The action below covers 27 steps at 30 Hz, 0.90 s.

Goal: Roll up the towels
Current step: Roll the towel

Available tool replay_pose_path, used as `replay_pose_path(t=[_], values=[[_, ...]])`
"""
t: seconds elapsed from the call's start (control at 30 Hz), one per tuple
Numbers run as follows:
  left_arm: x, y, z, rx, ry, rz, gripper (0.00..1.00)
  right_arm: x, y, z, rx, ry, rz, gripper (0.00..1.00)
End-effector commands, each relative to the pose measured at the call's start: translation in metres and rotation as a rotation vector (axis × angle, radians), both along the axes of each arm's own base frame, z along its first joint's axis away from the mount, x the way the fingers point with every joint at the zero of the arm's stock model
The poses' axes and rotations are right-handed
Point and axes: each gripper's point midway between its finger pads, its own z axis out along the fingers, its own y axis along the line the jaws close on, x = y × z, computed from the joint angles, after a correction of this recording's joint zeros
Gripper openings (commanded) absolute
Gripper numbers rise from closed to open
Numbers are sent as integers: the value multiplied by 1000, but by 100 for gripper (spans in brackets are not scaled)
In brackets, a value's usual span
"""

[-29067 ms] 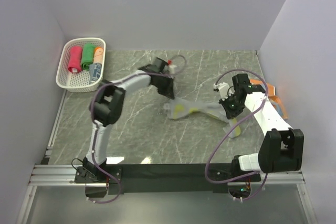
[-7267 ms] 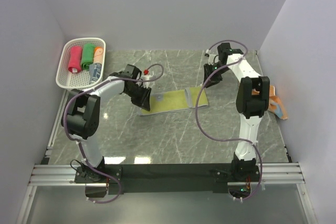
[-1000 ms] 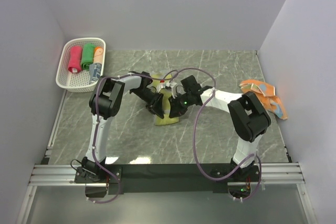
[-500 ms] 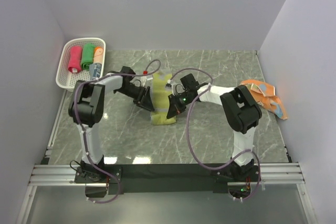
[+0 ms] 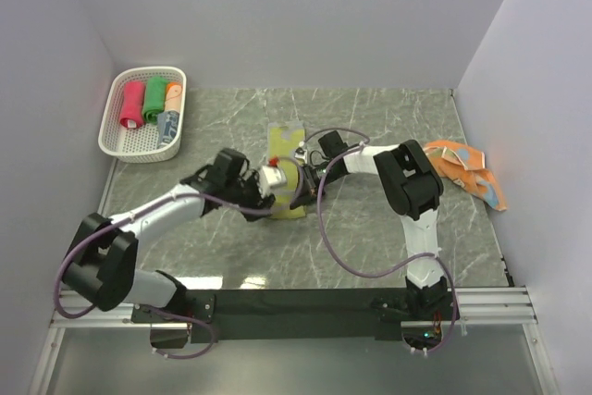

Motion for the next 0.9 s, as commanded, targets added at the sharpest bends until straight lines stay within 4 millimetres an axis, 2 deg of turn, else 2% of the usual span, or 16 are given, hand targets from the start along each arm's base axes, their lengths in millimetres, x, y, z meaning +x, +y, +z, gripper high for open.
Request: replay_pose_path(t=[0.0,0.07,0.23,0.3,0.37,0.53,0.63,0.67,0.7,0.87], values=[[22,-6,-3,128,-355,-76,57,2,-2,-1,27,81,-32,0],[15,-10,-9,148,-413,-138,57,4,-5,-4,27,101,-47,0],[16,-27,-24,195,-526,-221,57,1,-11,-8,38,147,-65,0],[15,-30,-38,221,-519,-252,57,2,-13,-10,40,163,-76,0],[18,-34,-43,234,-539,-273,57,3,-15,-11,46,177,-82,0],[5,-36,-78,319,-464,-411,54,5,-17,-12,50,180,-72,0],[-11,-30,-93,367,-325,-487,45,8,-18,-11,32,163,-65,0],[-21,-27,-92,383,-250,-513,35,9,-19,-12,19,158,-63,0],[-26,-24,-97,390,-193,-512,31,12,-20,-15,-7,145,-69,0],[-59,-6,-97,411,-8,-529,14,25,-11,-14,-16,140,-56,0]])
